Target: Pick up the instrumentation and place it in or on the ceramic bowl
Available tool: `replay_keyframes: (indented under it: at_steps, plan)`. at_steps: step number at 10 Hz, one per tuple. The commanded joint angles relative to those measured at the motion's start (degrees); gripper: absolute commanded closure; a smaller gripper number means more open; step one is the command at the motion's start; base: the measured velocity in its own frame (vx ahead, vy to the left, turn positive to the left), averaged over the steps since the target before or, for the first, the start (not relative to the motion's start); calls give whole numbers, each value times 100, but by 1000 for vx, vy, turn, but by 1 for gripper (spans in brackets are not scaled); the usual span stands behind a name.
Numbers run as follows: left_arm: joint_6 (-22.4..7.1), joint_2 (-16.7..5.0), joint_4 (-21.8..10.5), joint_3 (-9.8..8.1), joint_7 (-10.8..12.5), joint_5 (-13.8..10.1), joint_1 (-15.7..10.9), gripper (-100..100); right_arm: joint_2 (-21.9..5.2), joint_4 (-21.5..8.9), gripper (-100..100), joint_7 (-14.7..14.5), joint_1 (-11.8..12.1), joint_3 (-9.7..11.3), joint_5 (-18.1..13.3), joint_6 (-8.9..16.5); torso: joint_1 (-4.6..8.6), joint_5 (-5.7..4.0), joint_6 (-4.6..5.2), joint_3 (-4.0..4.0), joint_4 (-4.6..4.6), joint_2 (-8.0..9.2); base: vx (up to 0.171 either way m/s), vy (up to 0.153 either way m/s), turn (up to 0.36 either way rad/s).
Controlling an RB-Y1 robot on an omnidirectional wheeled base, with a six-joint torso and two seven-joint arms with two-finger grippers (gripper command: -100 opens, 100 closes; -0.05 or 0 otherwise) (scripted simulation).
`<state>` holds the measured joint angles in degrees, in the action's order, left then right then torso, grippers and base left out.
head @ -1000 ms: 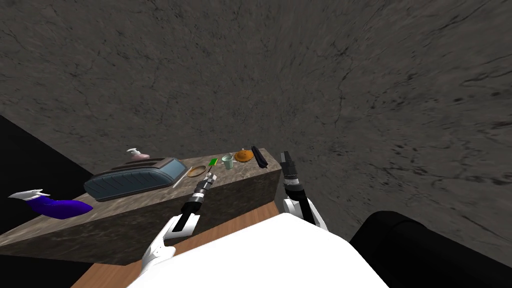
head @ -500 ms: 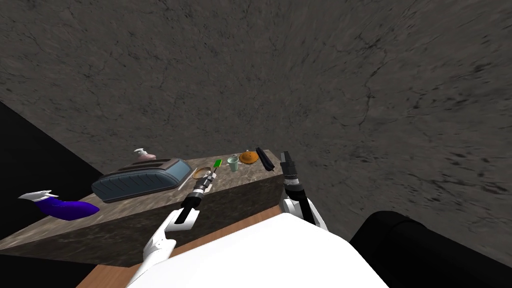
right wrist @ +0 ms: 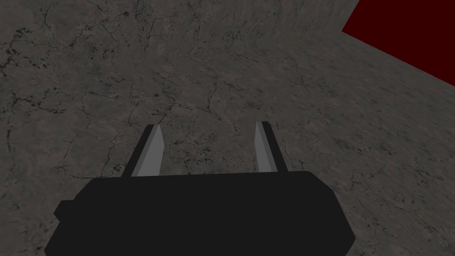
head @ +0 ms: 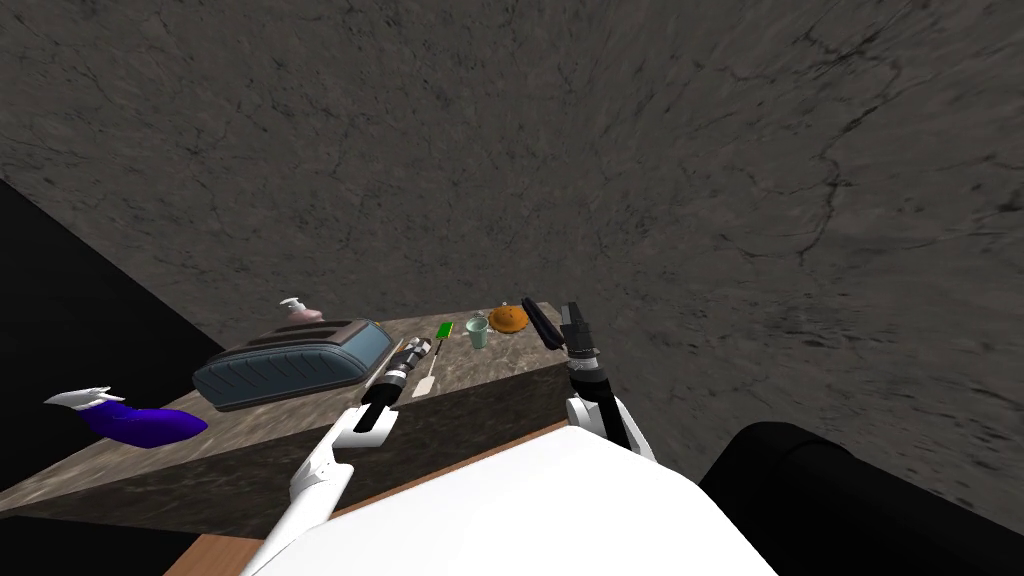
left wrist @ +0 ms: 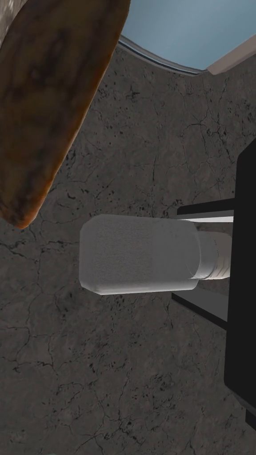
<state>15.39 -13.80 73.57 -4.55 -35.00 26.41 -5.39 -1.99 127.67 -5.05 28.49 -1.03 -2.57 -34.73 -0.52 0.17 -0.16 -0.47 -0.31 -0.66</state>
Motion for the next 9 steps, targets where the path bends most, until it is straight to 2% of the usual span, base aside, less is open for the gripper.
replay_keyframes:
  at_steps: [1, 3, 4, 5, 9]
  plan:
    - [-170, -25, 27, -25, 66, 130, -59, 100, 0, 0, 0, 0, 0, 0, 0, 0, 0, 0, 0, 0, 0, 0, 94, 68, 47]
    - [-401, -75, 55, -58, 156, 309, -173, 100, 0, 0, 0, 0, 0, 0, 0, 0, -5, -1, -5, 2, 1, 3, 109, 80, 64]
    - [-334, -76, 55, -43, 142, 255, -144, 100, 0, 0, 0, 0, 0, 0, 0, 0, -2, 0, -4, 1, -1, 3, 47, 31, 10]
    - [-356, -81, 56, -53, 148, 264, -154, -100, 0, 0, 0, 0, -1, 0, 0, 0, 15, 0, 0, 9, -1, 22, 10, 8, 0]
    - [-355, -82, 56, -53, 147, 263, -154, -100, 1, 0, 0, 0, -2, 1, 0, 0, 33, -5, 1, 25, 6, 47, 0, 0, 0]
